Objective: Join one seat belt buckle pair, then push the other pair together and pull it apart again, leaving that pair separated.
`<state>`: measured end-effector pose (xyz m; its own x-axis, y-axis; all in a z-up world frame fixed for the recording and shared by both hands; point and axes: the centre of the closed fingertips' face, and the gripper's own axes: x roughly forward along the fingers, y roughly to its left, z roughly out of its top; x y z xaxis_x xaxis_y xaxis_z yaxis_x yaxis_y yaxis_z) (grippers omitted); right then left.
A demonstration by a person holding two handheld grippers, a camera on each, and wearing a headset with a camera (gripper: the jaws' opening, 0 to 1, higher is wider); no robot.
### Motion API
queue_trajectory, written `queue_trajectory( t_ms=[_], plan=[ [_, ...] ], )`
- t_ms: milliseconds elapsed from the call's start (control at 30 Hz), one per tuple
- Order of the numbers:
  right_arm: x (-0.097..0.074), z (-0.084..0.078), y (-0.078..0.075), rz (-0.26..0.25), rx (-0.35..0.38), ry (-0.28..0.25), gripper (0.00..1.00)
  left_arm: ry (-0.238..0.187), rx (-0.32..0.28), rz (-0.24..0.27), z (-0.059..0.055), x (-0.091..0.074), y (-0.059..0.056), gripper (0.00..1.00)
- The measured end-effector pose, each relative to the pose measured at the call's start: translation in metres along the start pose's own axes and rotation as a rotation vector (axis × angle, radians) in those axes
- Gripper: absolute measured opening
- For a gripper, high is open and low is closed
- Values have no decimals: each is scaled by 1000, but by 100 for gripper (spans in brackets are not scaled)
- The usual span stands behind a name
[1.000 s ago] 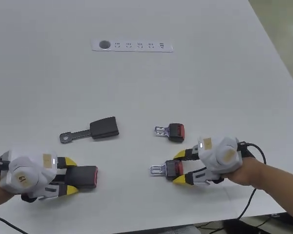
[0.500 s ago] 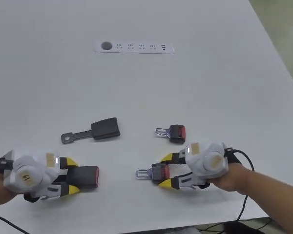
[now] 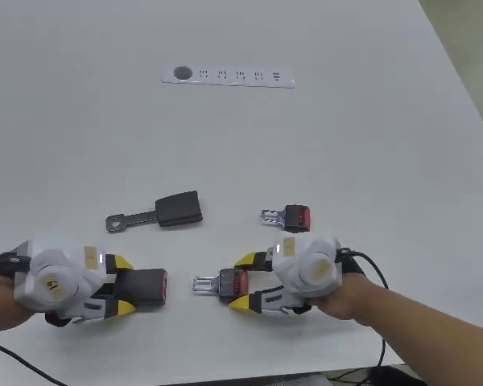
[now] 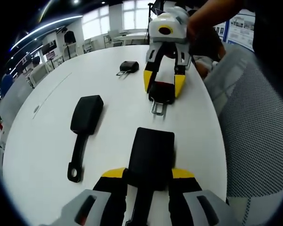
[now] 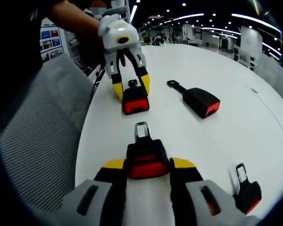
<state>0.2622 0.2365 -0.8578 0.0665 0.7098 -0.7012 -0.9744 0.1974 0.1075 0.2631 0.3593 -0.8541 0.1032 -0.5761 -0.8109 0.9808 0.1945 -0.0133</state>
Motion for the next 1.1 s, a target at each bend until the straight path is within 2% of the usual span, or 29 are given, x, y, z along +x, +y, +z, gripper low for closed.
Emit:
queue_trajectory(
  t_ms=[400,433,467,600,667,700,833,1100],
  plan=[
    [22,24,4,28,-5,-16,36,14,8,-7,-4,3,2,35],
    [23,24,4,27,-34,-6,36,17,14,-13,-5,3,2,35],
    [24,25,5,28,-11,-12,36,16,7,-12,-4,3,2,35],
    [31,31,8,24,6,-24,36,24,15,-10,-4,4,3,35],
    [32,31,8,20,-11,-18,36,32,16,-9,-5,4,3,35],
    [31,31,7,21,10,-20,36,33,12,-9,-5,4,2,35],
    [33,30,9,17,1,-16,35,24,15,-10,-5,4,2,35],
    [43,38,10,47,-21,18,35,73,89,-53,-6,4,1,33]
  ],
)
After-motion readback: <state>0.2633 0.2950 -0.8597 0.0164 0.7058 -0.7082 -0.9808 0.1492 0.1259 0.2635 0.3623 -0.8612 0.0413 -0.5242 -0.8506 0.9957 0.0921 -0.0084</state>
